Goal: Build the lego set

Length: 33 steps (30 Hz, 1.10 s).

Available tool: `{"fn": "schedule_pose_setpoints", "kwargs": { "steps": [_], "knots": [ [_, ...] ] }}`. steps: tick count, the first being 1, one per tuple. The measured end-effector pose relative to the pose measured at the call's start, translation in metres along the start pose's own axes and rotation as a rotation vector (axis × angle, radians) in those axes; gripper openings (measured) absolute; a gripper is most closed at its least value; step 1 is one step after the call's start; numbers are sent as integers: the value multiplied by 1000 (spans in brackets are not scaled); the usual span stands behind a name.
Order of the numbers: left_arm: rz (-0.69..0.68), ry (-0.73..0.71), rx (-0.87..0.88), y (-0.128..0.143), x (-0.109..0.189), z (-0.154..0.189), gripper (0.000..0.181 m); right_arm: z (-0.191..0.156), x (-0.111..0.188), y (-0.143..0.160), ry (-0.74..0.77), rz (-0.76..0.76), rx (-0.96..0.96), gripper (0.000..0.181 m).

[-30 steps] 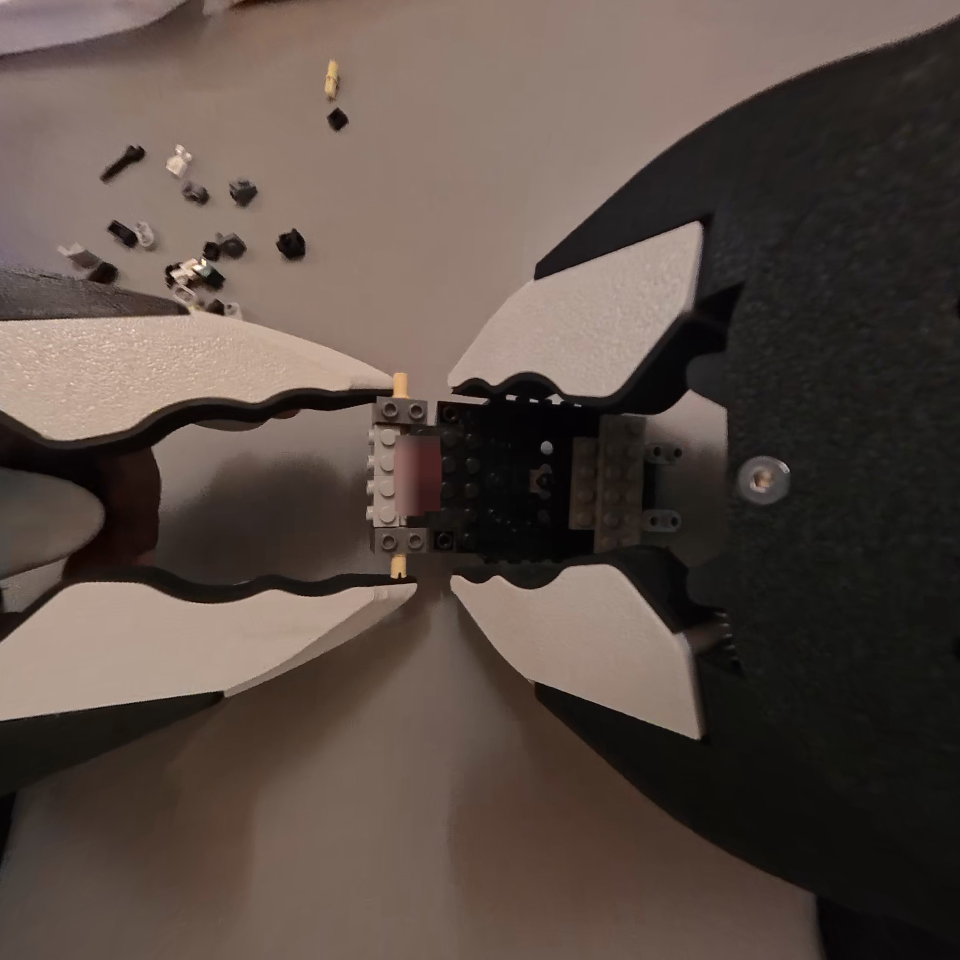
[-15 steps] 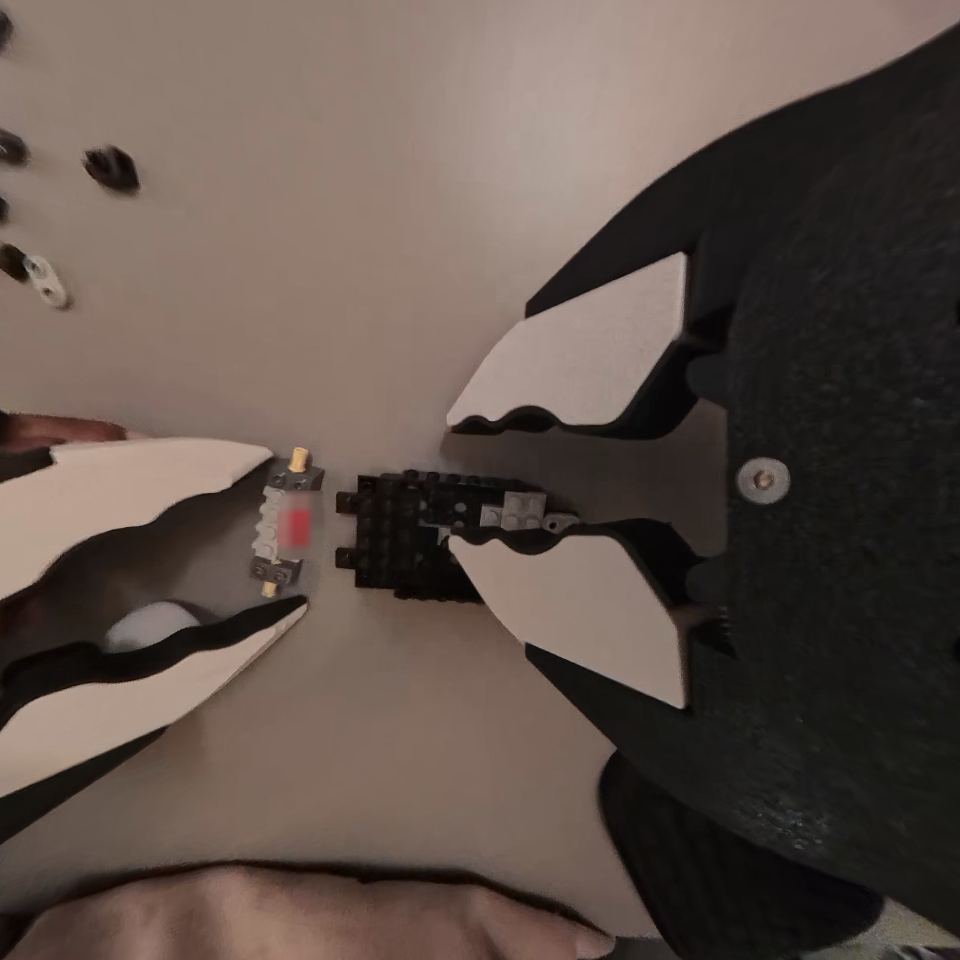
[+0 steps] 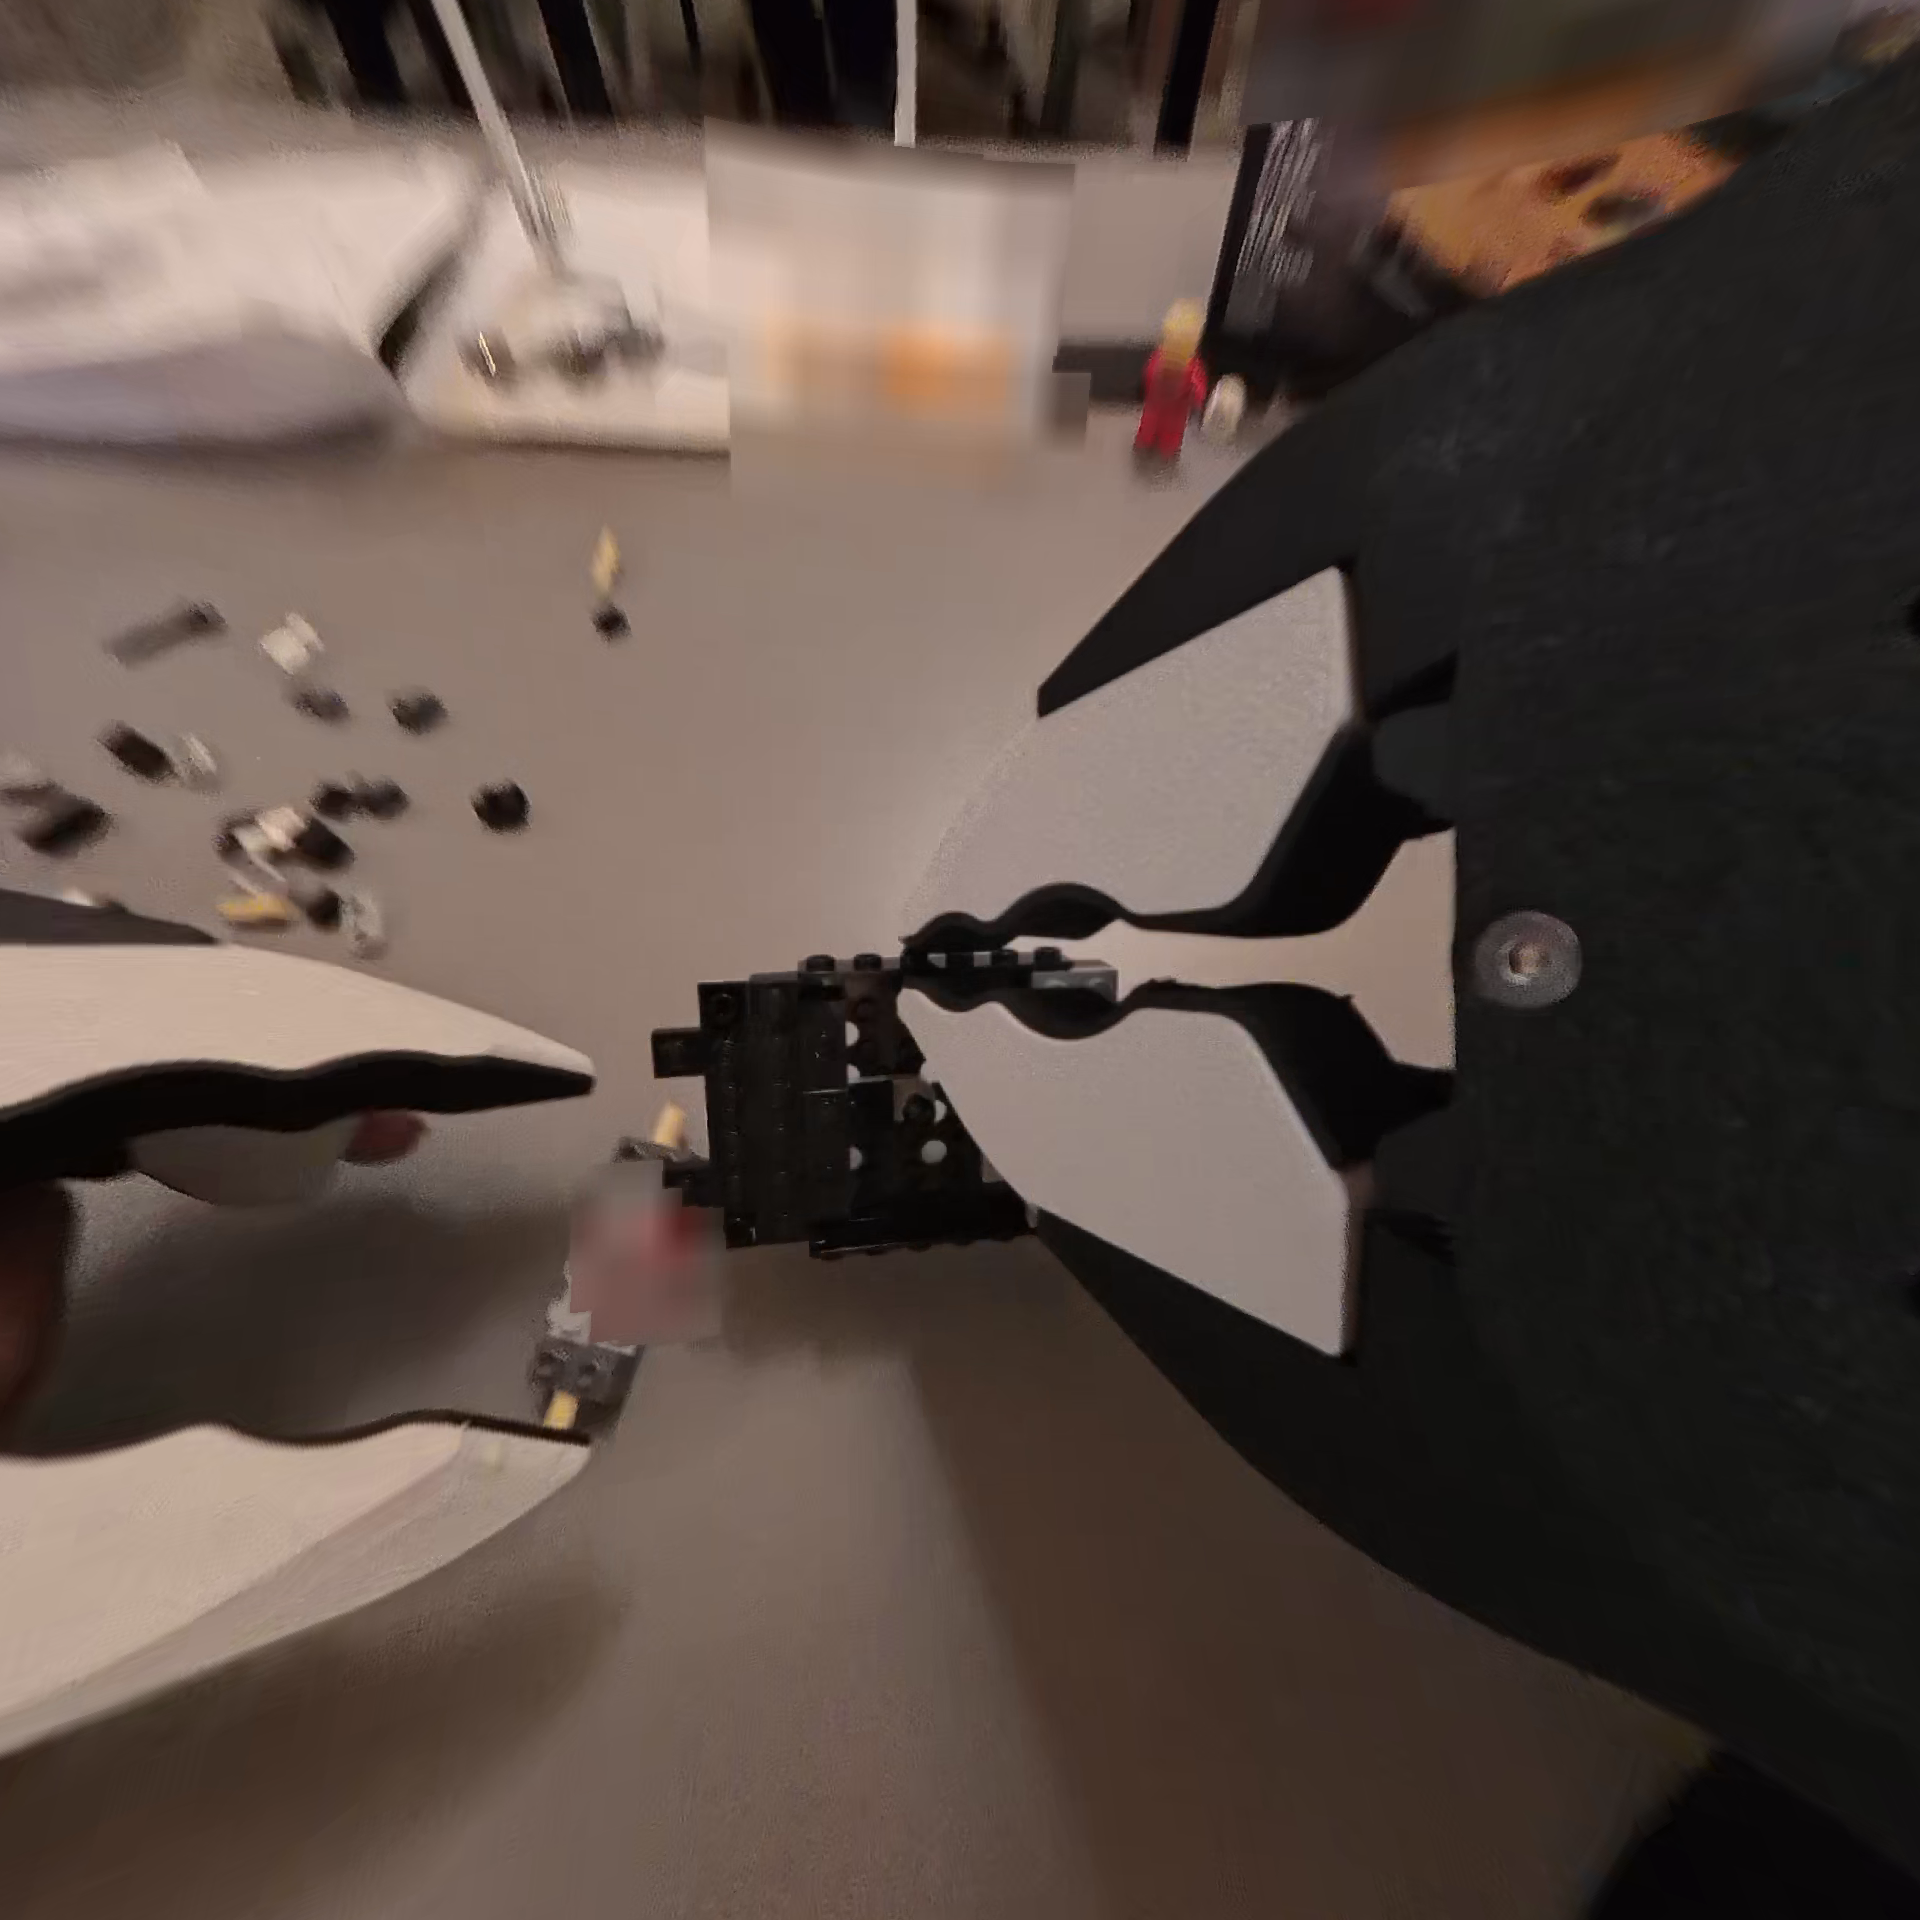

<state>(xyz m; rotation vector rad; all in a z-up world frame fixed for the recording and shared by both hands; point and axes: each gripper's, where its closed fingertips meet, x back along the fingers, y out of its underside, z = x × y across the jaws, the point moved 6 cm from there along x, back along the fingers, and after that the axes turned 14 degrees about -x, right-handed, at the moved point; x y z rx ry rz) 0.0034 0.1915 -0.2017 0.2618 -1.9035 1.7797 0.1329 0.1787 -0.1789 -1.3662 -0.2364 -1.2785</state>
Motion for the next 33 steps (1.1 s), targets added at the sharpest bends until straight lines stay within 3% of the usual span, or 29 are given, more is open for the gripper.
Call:
{"fn": "schedule_pose_setpoints", "kwargs": {
  "steps": [5,10,12,14,16,19,21,22,24,27,29,33],
  "knots": [
    [153,33,170,-15,-1,-4,42,-24,19,-7,201,195,28,3],
    [97,12,-9,-20,-4,6,13,-38,27,-6,205,262,2,4],
    [79,-29,-145,-22,-2,11,12,-41,35,-6,104,295,-26,7],
    [65,-93,-320,-24,-1,17,12,-42,45,-4,-128,273,-104,18],
    [61,-130,-520,-23,-2,26,12,-37,53,0,-329,187,-173,33],
    [50,-181,-736,-20,-10,39,12,-37,47,6,-472,50,-157,45],
    [52,-204,-822,-20,-13,45,12,-47,33,8,-429,-8,-68,38],
    [35,-222,-855,-18,-15,46,12,-51,28,9,-391,-11,-20,24],
    [-24,-247,-871,-11,-20,41,12,-55,21,11,-256,-13,44,18],
    [-73,-222,-784,-3,-22,33,14,-59,16,14,-35,-22,25,12],
    [-105,-179,-731,0,-20,30,32,-61,14,17,126,-83,42,11],
    [-105,-127,-579,1,-3,21,43,-74,8,18,257,-173,116,12]
  ]
}}
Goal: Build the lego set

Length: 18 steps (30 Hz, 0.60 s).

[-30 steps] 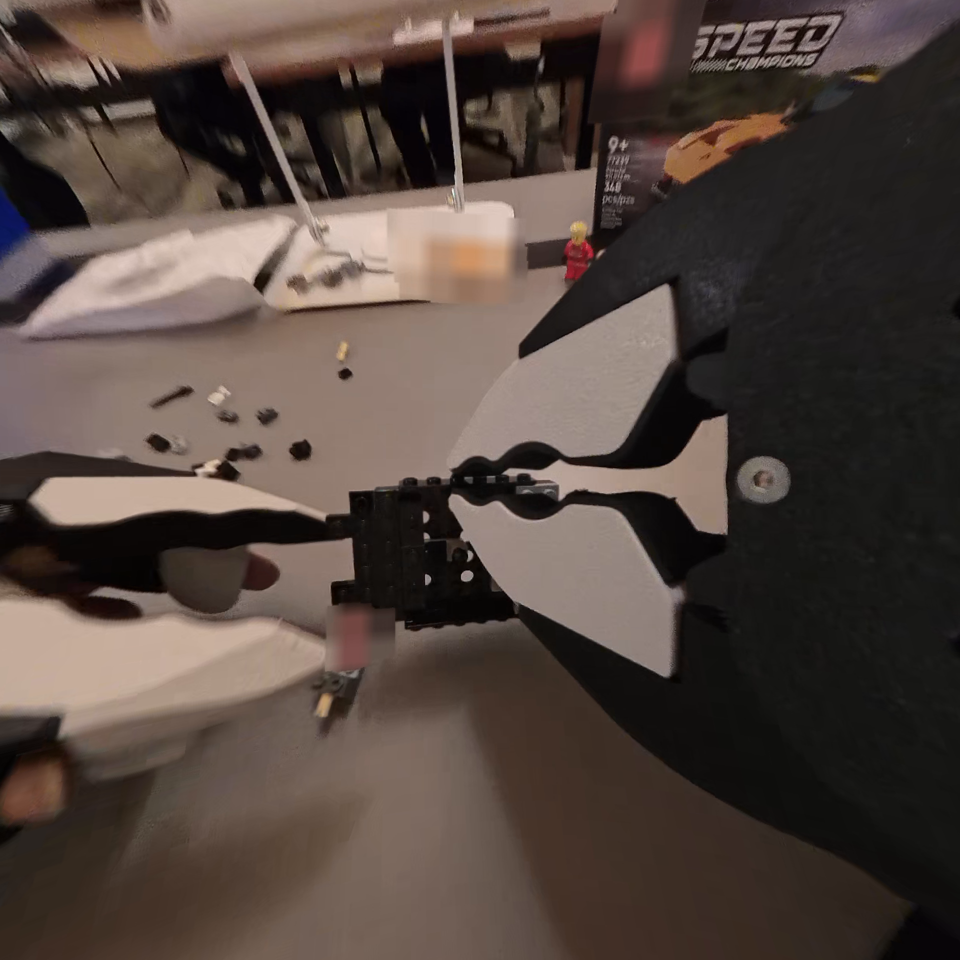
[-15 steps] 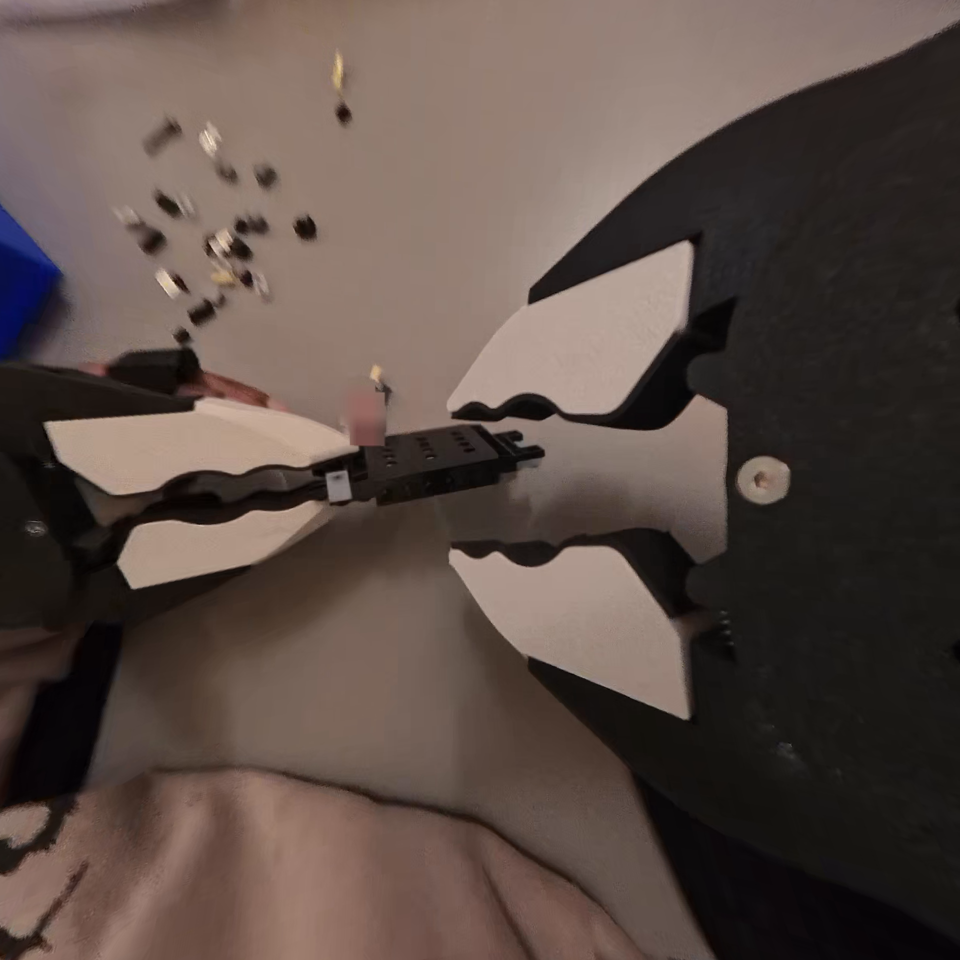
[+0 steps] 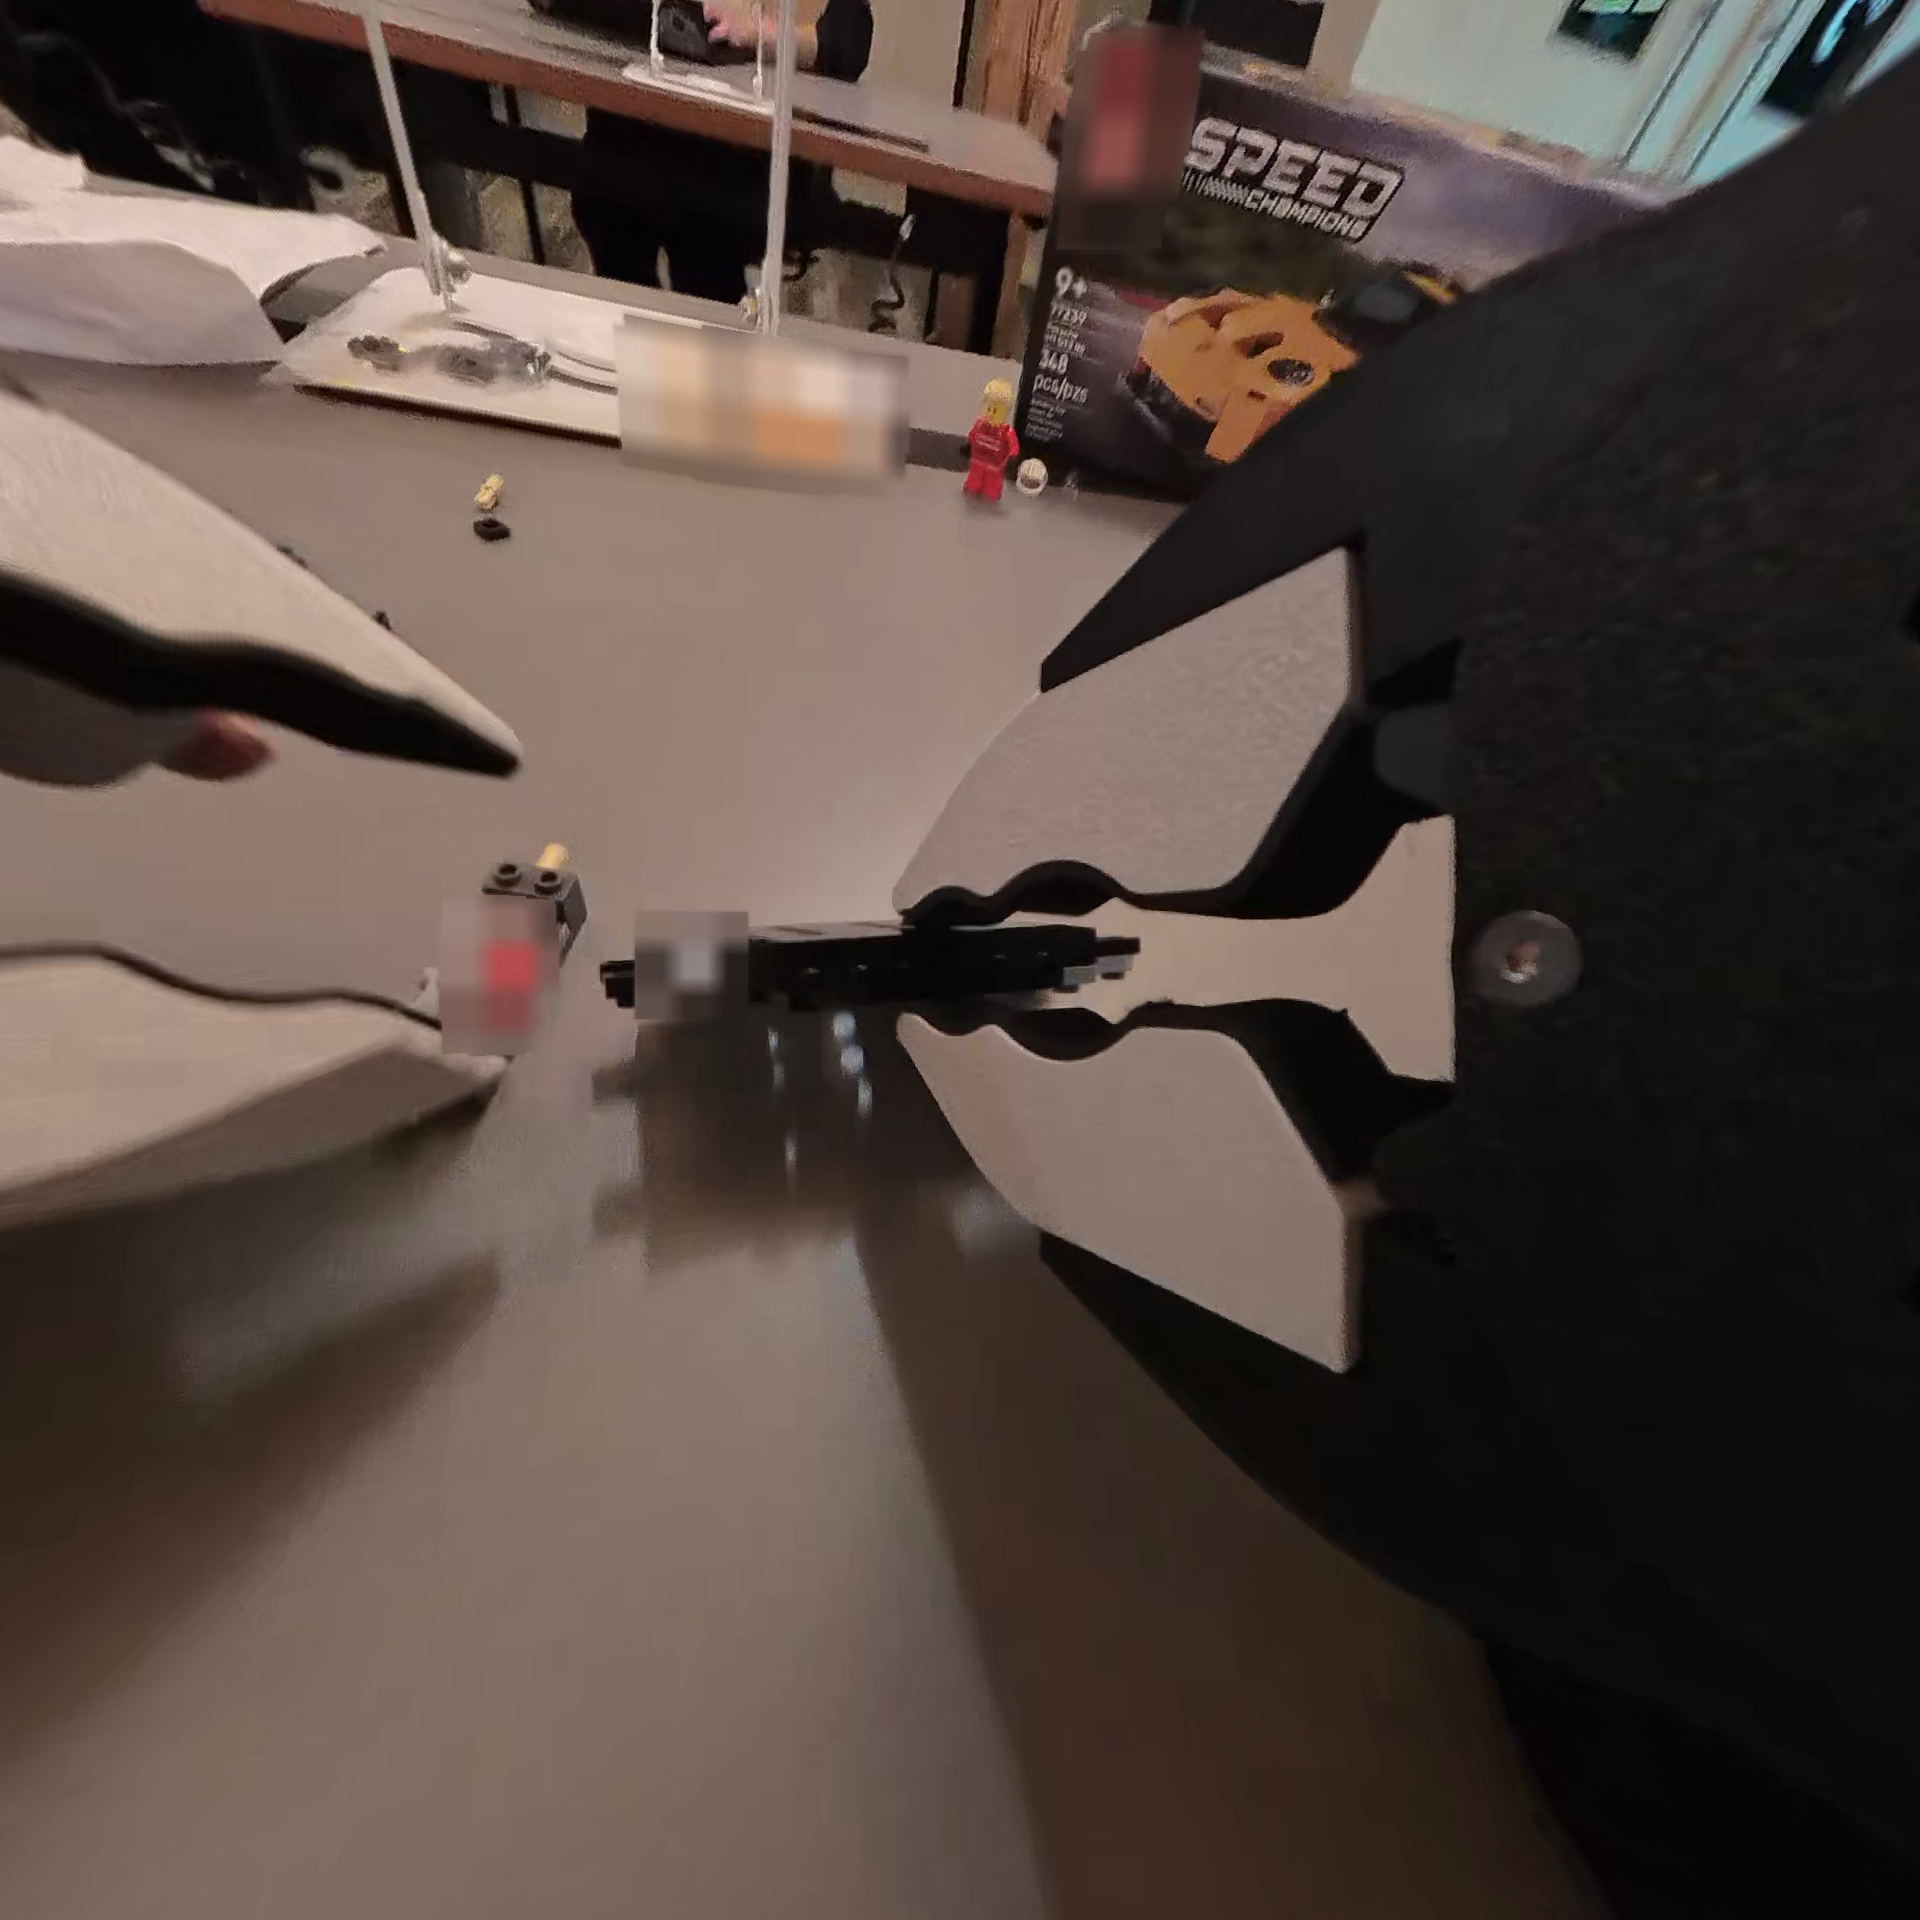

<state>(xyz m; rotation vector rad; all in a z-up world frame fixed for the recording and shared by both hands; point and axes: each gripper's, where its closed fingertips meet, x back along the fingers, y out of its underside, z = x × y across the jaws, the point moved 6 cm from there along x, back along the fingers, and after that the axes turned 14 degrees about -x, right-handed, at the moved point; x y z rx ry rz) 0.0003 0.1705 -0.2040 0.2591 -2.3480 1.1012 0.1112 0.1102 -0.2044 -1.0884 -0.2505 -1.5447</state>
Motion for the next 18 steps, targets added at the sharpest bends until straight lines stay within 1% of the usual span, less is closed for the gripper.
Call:
{"fn": "schedule_pose_setpoints", "kwargs": {
  "steps": [2,5,8,11,13,16,18],
  "knots": [
    [-25,25,63,8,6,-4,45,-3,-1,-2,10,-25,20,13],
    [-62,65,145,20,8,-5,48,-10,-5,-2,-35,-85,22,19],
    [-83,83,167,25,6,-2,48,-17,-6,-2,-84,-88,6,22],
    [-92,101,185,28,2,-1,46,-17,-7,-1,-215,-53,-78,25],
    [-115,113,193,31,0,1,45,-13,-3,-3,-372,-11,-171,33],
    [-140,109,194,32,-4,3,44,17,4,-16,-576,108,-359,33],
    [-147,101,193,31,-7,3,44,42,-5,-28,-648,155,-459,31]
  ]
}}
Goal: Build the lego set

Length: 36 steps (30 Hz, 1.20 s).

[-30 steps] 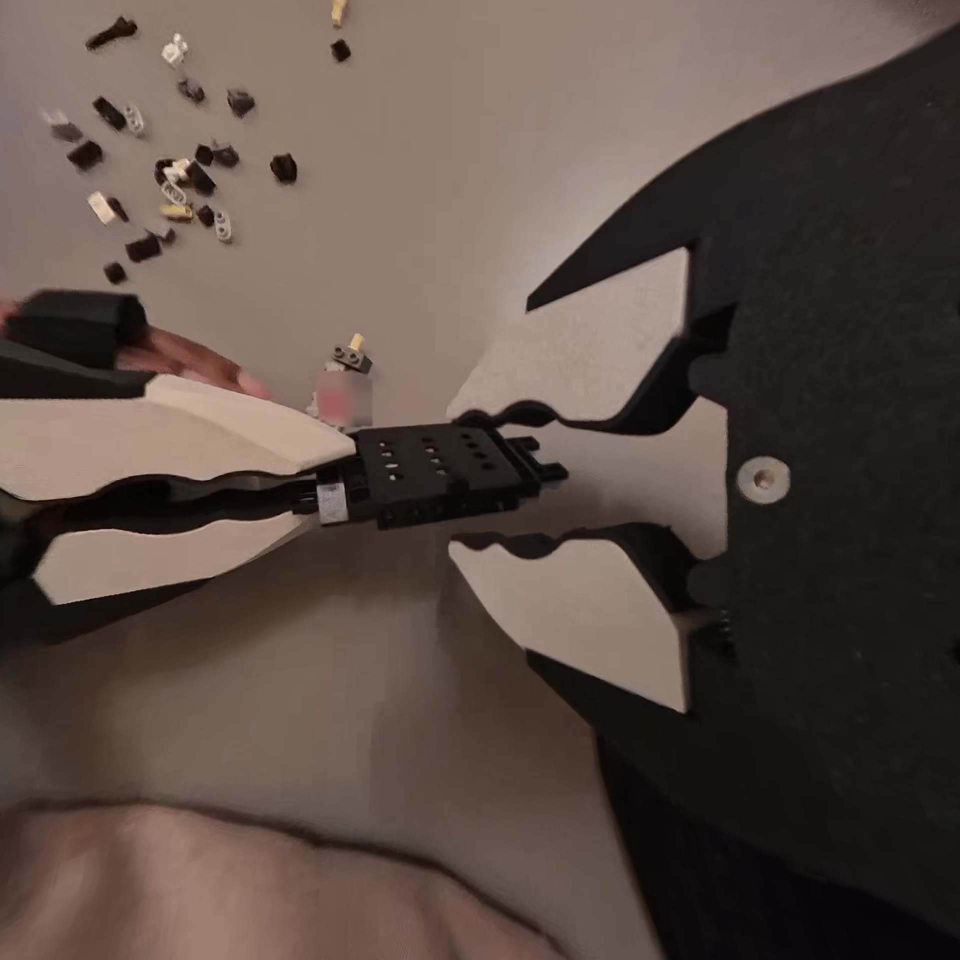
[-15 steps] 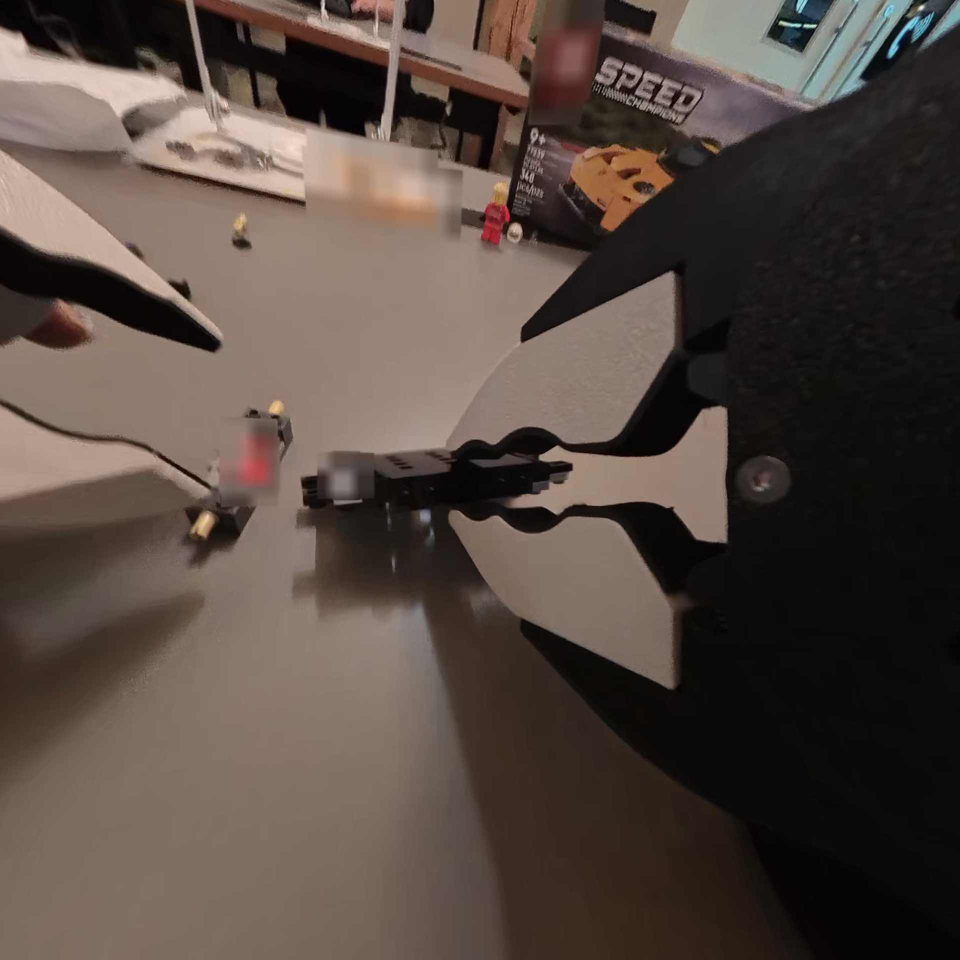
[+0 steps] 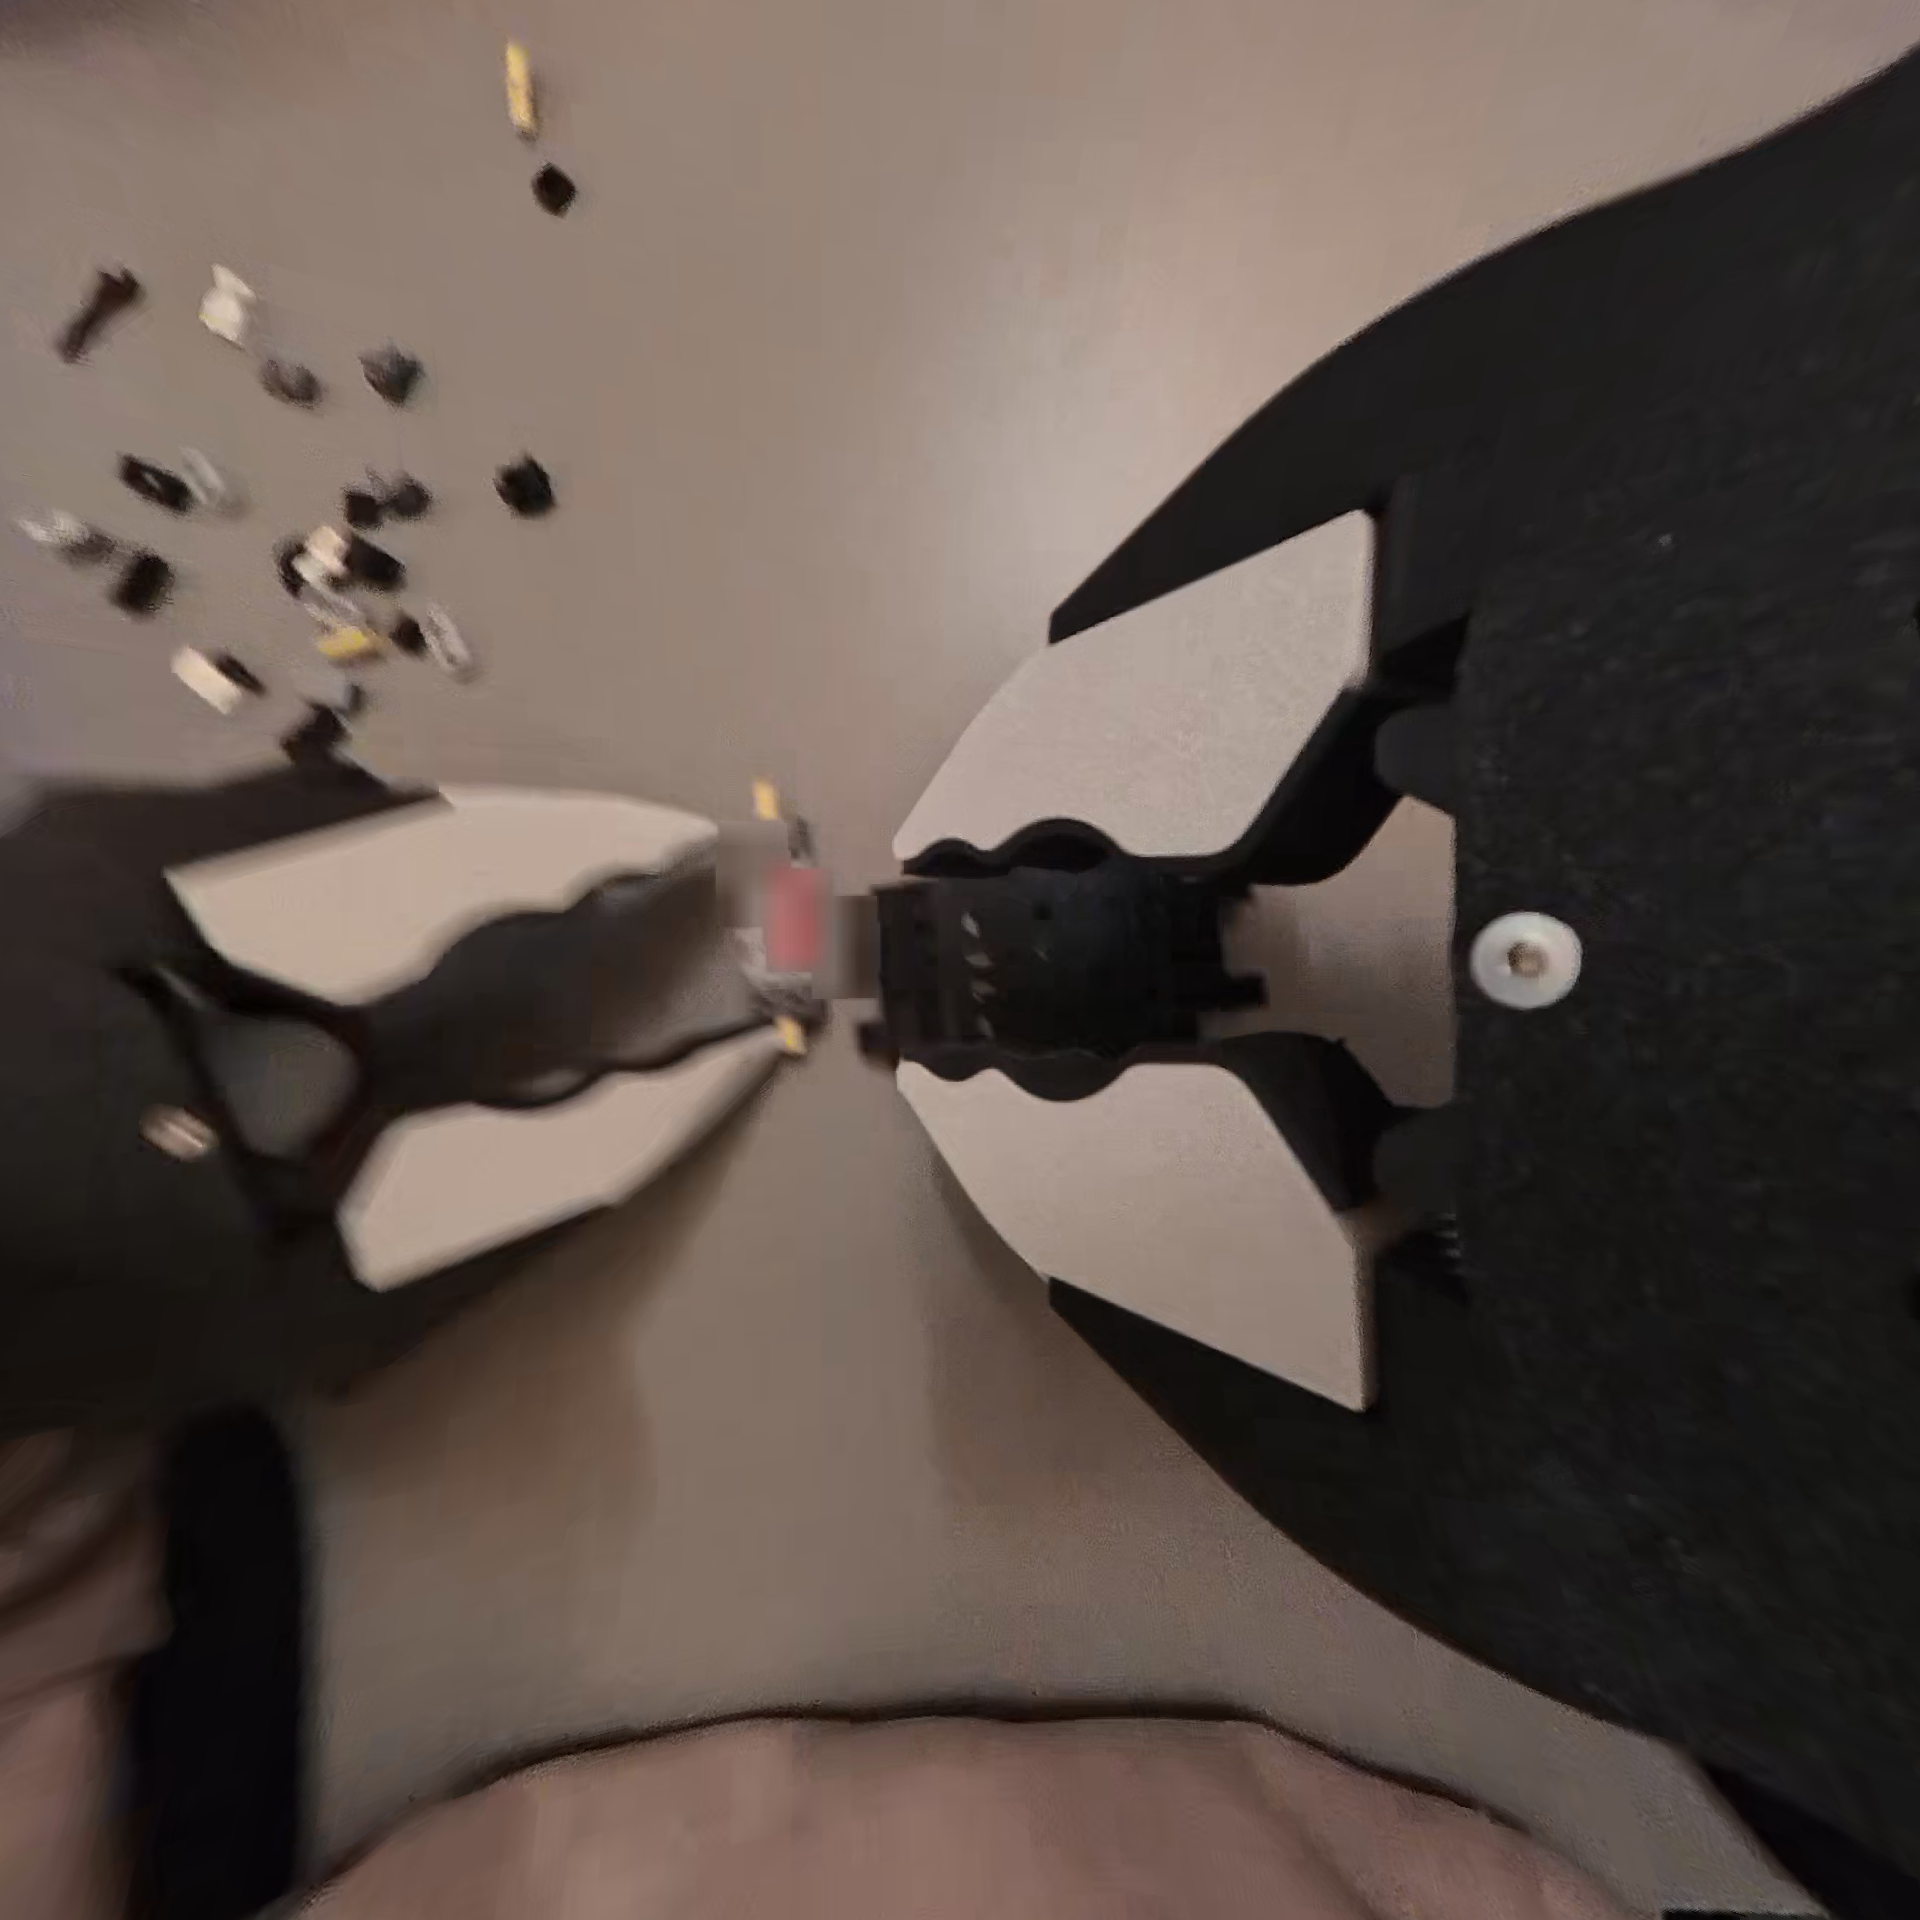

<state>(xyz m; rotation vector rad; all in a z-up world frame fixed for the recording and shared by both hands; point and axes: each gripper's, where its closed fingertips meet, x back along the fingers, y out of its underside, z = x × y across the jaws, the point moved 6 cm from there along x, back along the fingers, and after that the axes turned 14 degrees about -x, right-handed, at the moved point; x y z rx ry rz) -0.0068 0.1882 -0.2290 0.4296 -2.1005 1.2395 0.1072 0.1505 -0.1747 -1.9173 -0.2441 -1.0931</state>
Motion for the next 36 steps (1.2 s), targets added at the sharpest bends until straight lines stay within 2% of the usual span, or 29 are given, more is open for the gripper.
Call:
{"fn": "schedule_pose_setpoints", "kwargs": {
  "steps": [2,6,9,12,18,22,25,27,28,30,33,36],
  "knots": [
    [-4,-10,2,-1,-1,0,44,17,-10,-16,-75,0,-44,30],
    [-4,-22,22,1,6,-2,44,38,-47,-29,-193,-122,-94,31],
    [-7,-21,63,6,11,-6,43,42,-64,-23,-167,-233,-52,20],
    [13,1,130,10,12,-9,41,38,-65,-21,-184,-238,-60,17],
    [128,89,307,6,14,-12,41,32,-54,-25,-113,-114,90,17],
    [257,135,499,0,20,-21,41,21,-30,-38,23,58,290,16],
    [325,171,559,-7,22,-22,36,10,-17,-41,139,137,392,16],
    [354,185,555,-12,22,-20,30,2,-12,-42,171,176,405,16],
    [365,177,541,-15,22,-20,18,-2,-10,-41,178,194,404,16],
    [321,118,462,-16,21,-19,12,-9,-3,-40,156,233,379,11],
    [308,-14,267,-21,25,-18,12,-13,15,-40,8,280,218,24],
    [335,-186,55,-29,34,-20,13,-6,29,-35,-177,309,6,31]
  ]
}}
